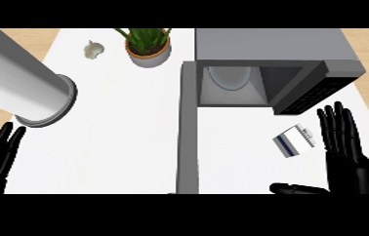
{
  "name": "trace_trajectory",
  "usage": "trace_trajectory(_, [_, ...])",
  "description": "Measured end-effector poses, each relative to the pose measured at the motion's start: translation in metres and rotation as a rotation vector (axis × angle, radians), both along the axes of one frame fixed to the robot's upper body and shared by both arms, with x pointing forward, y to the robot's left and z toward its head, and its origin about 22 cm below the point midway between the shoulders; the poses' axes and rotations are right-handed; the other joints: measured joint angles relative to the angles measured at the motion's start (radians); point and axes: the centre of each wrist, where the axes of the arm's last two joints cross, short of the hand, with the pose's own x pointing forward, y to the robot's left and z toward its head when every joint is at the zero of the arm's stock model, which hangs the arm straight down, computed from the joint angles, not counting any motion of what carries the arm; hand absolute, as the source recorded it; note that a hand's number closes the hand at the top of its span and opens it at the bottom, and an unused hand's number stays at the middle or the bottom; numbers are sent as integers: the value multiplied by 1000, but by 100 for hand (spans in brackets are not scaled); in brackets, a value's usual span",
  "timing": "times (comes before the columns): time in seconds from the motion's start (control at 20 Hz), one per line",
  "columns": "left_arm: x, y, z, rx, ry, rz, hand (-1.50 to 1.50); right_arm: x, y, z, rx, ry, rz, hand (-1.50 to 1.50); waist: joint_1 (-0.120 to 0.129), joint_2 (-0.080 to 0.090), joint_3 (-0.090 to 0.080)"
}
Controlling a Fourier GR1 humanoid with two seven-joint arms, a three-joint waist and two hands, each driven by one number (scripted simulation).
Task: Pick up the milk, place it into the microwave and close the microwave
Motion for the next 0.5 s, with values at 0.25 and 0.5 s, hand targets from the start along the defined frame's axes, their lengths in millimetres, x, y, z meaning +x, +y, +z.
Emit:
trace_trajectory(0.25, [-9,0,-1,0,4,-1,-150,8,-14,-21,0,22,-34,-150,0,0,0])
trace_trajectory(0.5, [-12,-4,-2,6,0,-10,-150,14,-28,-49,-26,43,-81,-150,0,1,0])
